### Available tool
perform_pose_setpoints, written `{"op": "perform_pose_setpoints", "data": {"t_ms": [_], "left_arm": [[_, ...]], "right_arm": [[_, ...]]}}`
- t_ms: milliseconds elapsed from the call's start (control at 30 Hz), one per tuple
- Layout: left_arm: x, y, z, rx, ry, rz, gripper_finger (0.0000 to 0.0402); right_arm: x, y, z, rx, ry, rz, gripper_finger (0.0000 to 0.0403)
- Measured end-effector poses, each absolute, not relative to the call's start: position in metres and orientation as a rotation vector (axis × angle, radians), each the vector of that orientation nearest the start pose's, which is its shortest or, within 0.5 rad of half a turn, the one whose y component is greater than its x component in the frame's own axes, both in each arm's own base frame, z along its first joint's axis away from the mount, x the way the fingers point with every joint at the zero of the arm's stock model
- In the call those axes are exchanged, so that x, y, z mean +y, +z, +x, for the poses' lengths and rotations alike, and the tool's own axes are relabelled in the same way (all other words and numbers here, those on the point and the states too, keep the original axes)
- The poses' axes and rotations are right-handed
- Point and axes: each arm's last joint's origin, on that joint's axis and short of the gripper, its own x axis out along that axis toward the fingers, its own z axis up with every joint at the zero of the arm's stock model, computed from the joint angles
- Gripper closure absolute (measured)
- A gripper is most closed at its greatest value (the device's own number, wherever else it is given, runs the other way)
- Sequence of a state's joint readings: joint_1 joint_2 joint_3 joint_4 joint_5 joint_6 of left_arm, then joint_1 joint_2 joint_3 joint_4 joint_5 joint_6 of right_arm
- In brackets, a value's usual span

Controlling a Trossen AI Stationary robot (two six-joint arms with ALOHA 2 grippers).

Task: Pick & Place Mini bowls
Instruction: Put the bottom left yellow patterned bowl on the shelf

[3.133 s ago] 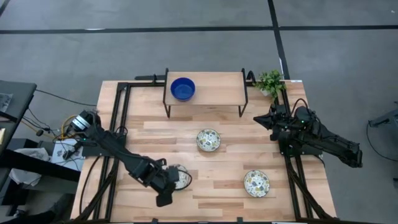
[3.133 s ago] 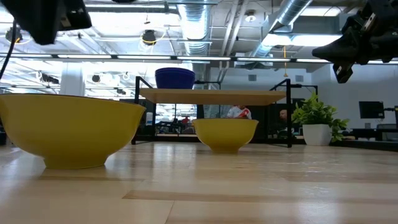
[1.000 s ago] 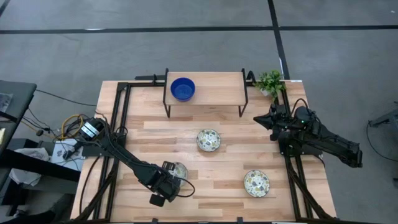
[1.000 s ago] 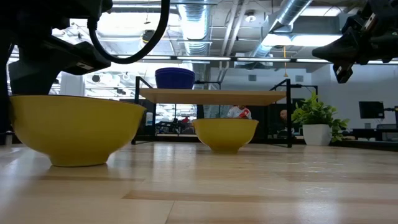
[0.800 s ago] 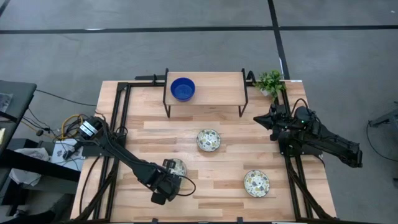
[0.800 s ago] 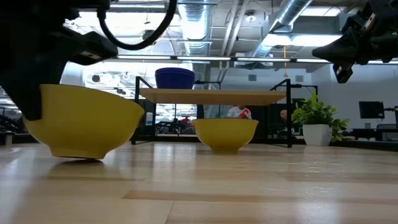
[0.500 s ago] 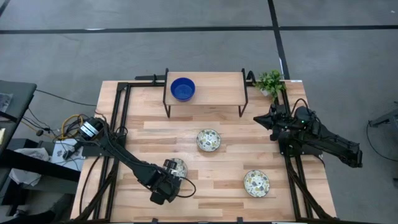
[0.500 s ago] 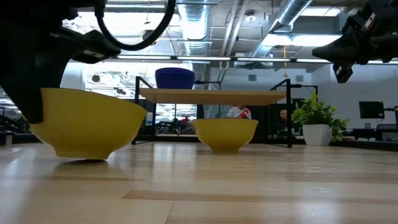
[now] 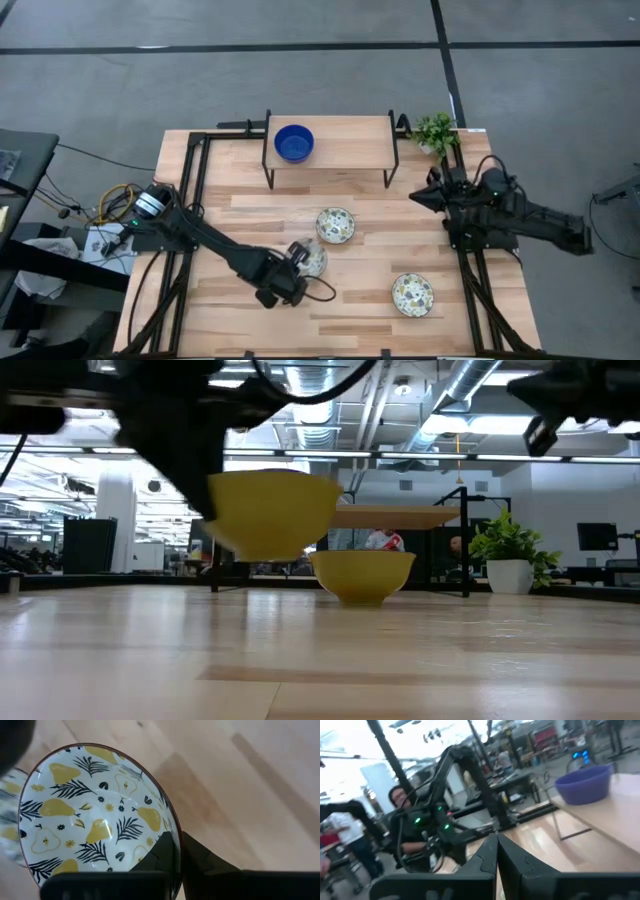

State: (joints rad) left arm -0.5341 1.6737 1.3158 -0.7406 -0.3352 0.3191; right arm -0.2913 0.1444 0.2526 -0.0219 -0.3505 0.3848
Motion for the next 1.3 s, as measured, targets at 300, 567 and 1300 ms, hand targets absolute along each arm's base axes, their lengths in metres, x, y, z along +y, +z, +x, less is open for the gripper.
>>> {"op": "perform_pose_setpoints", "data": {"t_ms": [300, 567, 1300], "left_arm": [[-0.141, 0.273, 0.317, 0.925, -0.229, 0.911, 0.0391], [-0.127, 0.277, 0.323, 0.934, -0.132, 0.978, 0.0391], [-0.121, 0.28, 0.324, 0.949, -0.019, 1.138, 0.0391]], "right_arm": [[-0.011, 0.275, 0.128, 0.184, 0.137, 0.323, 0.0403], [-0.01, 0.312, 0.186, 0.419, 0.131, 0.334, 0.0403], [-0.025, 0.318, 0.299, 0.806, 0.005, 0.317, 0.0264]]}}
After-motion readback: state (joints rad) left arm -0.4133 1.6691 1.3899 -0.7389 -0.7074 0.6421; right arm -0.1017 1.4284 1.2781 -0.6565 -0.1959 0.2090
